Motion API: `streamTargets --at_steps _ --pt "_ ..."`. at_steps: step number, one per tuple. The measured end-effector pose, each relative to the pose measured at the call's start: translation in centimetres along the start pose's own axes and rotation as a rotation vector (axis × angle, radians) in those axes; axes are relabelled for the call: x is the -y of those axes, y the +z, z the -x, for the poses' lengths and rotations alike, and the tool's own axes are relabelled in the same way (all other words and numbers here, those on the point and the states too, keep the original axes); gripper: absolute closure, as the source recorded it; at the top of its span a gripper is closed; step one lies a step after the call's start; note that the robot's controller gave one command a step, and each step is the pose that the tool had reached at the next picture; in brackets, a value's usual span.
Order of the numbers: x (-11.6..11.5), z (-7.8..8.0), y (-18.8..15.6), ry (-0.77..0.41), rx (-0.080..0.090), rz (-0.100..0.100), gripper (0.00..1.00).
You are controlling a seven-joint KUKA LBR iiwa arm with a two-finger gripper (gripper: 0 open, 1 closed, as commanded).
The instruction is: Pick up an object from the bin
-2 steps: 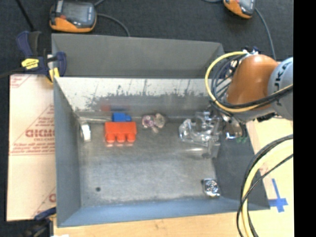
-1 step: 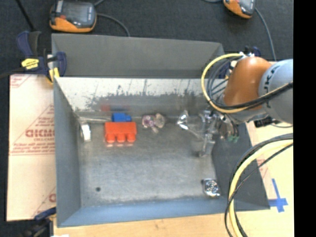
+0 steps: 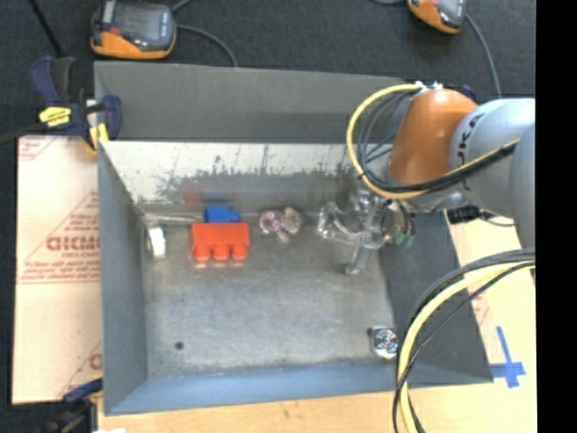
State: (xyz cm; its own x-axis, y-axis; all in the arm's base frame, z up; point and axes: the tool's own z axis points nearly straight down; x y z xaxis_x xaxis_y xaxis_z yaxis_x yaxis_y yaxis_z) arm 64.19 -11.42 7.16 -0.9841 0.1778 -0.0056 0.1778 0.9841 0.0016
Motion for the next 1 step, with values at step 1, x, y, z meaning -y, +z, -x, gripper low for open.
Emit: streamTargets --at_steps 1 --pt "0.09 0.08 -0.3 0.0 0.0 0.0 1.0"
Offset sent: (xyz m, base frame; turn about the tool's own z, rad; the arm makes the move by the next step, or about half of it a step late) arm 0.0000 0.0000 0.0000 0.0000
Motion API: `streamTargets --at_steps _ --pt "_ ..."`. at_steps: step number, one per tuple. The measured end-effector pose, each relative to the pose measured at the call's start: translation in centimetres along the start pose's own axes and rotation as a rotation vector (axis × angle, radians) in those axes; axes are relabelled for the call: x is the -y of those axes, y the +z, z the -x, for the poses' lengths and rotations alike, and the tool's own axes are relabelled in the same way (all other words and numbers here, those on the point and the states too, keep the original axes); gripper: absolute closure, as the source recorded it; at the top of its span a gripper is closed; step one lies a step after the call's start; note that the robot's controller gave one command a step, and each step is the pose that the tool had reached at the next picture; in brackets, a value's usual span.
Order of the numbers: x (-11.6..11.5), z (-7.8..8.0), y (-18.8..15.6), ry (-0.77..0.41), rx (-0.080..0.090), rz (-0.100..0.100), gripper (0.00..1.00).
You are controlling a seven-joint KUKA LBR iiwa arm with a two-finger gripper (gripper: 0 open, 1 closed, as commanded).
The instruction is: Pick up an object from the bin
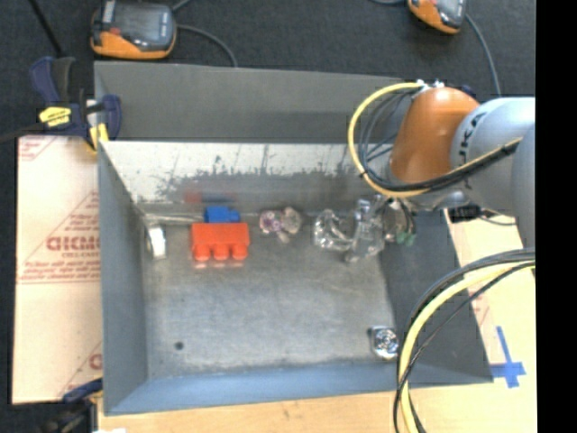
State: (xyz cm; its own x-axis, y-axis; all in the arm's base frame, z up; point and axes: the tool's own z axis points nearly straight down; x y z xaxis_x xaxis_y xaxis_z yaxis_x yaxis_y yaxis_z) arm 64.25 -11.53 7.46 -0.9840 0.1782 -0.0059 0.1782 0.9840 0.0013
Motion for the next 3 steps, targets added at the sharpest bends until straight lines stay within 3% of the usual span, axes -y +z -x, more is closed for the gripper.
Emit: streamTargets --at_steps 2,3 --pt "0.1 0.2 -2.7 -0.002 -0.001 -0.002 1.0" --pt "0.1 0.5 -9.7 -0.003 0.003 -0.001 1.0"
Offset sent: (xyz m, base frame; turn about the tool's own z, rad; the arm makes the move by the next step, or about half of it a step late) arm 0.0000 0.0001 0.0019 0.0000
